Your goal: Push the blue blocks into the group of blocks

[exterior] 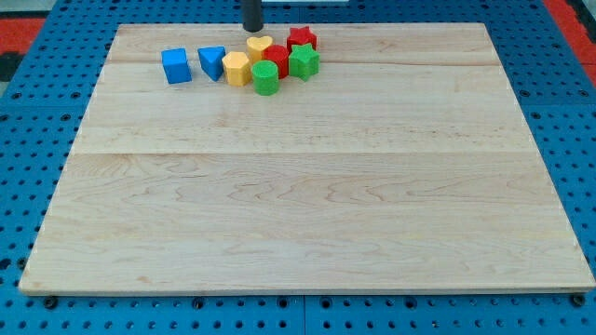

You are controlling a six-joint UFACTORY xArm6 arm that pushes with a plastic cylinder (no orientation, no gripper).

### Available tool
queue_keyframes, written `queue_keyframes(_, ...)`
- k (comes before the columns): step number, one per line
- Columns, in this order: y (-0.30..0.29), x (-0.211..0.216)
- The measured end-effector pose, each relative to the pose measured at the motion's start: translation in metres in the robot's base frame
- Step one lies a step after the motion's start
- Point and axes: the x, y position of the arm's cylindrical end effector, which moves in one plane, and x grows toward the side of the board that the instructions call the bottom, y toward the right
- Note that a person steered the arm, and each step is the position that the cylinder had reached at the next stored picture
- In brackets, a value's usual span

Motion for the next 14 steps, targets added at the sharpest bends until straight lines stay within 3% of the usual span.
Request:
queue_keyframes(11, -0.008, 0.001)
queue_keyframes(12, -0.058, 0.003)
queue_keyframes(14, -0.193, 0.059)
